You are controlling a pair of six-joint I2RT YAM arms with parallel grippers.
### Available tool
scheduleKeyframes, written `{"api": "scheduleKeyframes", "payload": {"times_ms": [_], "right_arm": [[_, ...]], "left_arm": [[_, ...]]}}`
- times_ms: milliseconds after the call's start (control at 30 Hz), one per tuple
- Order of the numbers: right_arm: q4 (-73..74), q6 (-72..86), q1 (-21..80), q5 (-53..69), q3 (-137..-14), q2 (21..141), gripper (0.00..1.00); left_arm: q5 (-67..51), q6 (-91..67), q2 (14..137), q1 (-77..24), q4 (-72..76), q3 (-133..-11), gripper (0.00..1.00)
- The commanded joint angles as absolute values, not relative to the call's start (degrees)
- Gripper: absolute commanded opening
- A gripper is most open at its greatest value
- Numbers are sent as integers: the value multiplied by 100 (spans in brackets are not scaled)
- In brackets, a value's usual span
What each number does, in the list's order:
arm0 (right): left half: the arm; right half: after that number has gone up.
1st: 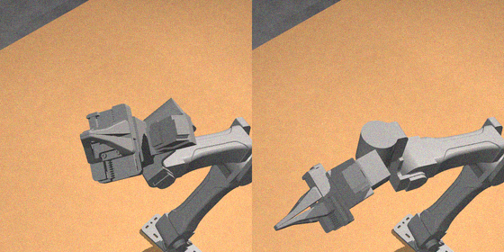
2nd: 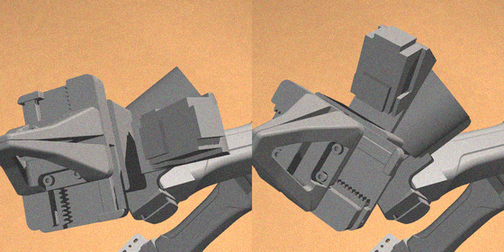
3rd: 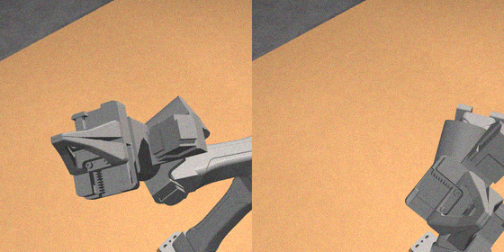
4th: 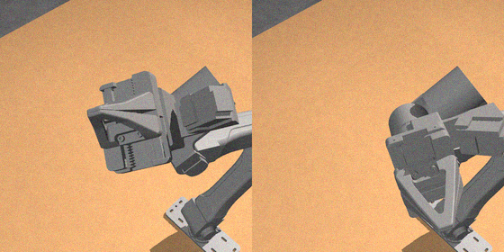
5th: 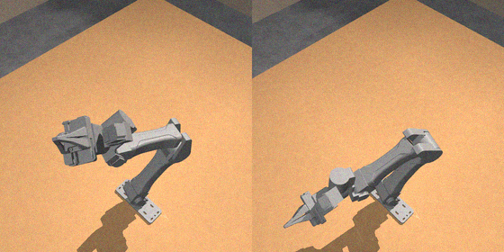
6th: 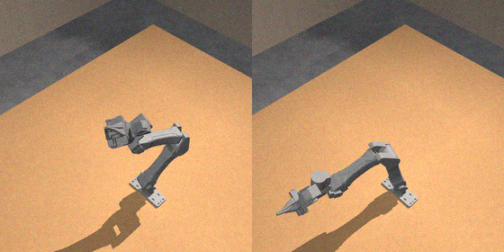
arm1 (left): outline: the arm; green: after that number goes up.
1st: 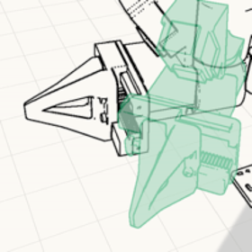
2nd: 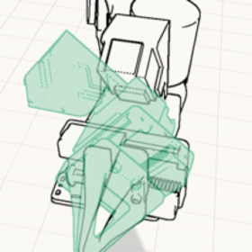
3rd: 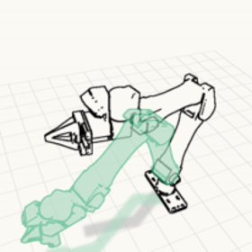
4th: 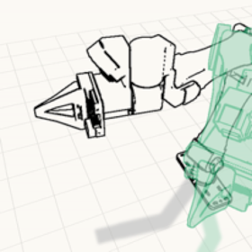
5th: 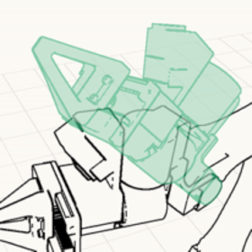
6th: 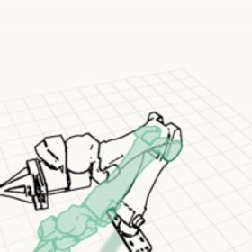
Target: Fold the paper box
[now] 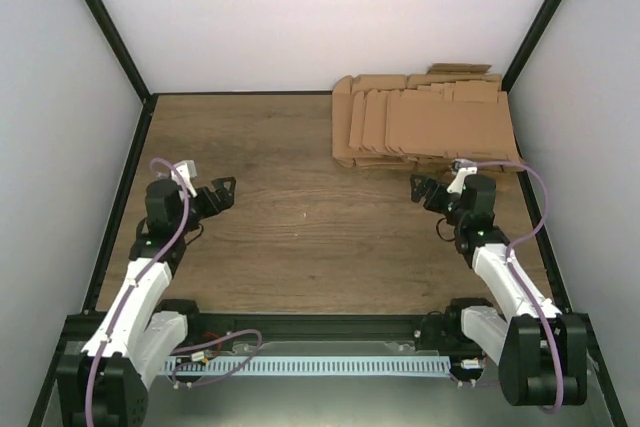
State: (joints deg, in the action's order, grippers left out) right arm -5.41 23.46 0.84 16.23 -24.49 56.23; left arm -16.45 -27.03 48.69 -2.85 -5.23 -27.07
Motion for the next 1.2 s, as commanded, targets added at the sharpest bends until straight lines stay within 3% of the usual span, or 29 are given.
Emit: {"api": "scheduleKeyframes", "payload": {"times_ms": [0,233,533,667,933,1167], "right_arm": [[-53,2871,123,1434,-2972,5658,100],[621,3218,127,1482,-4083,6408,100],[1922,2321,771,31,-6639,8286,100],[2324,1954,1060,-596,-7674,9324,100],[3018,1328,1346,-1191,-8907,10982,91],[3315,1268,1428,-1704,-9284,11651,92]], "left_arm": [[-1699,-2611,4335,-298,-458,-2712,100],[-1482,-2423,3781,-323,-846,-2951,100],[-1372,-3109,4201,-319,-863,-3004,100],[-2120,-3345,4841,-306,-519,-3033,100],[-2484,-2947,5266,-308,-557,-3319,100],[-2297,-2925,5160,-307,-641,-3354,100]]}}
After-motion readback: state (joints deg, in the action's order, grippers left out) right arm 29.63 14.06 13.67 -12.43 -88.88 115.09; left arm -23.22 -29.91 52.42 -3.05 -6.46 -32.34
